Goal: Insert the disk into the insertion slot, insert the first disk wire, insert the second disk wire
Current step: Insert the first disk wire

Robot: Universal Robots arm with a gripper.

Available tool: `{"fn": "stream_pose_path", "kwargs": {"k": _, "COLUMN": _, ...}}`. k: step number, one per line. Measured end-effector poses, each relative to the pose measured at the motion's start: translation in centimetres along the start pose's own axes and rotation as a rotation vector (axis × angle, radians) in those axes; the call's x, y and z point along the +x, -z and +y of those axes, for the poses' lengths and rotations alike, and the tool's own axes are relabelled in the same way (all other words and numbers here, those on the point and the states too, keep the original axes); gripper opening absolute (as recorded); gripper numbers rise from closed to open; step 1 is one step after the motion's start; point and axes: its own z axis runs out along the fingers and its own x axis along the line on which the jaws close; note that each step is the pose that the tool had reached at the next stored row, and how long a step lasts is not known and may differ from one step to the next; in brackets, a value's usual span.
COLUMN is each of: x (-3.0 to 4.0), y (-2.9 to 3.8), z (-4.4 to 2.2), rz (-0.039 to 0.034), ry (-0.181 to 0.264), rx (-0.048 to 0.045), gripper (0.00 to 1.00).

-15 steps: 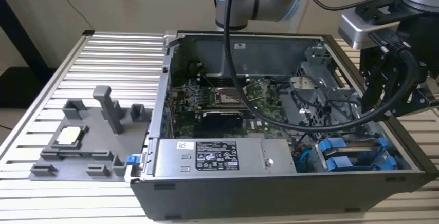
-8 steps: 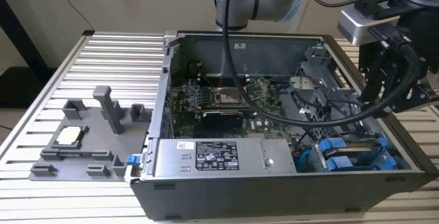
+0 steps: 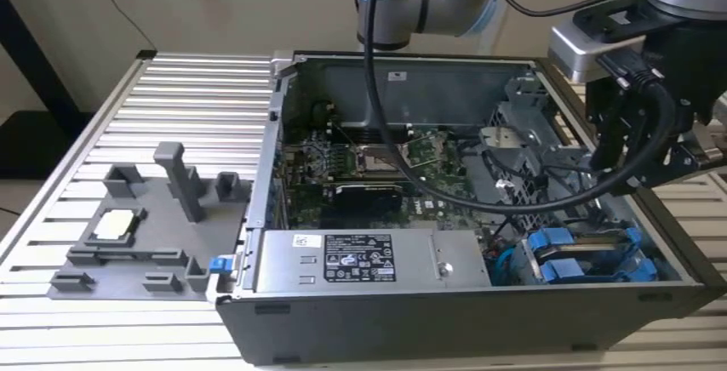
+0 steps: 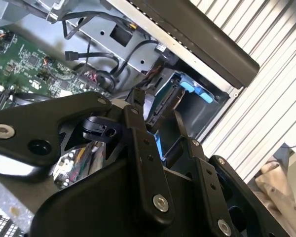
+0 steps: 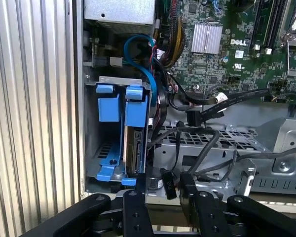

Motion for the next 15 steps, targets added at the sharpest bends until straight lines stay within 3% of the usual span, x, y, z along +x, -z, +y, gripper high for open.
{"fn": "stream_pose_path", "kwargs": {"k": 6, "x": -0.09, "y": -0.23, "z": 0.15, "rz": -0.0008, "ry": 0.013, "rx": 0.0148, "gripper": 0.41}}
{"fn": "stream_pose_path", "kwargs": {"k": 15, "x": -0.09, "y": -0.27, "z": 0.16, "rz": -0.0011, "ry": 0.015, "rx": 0.0157, "gripper": 0.41}}
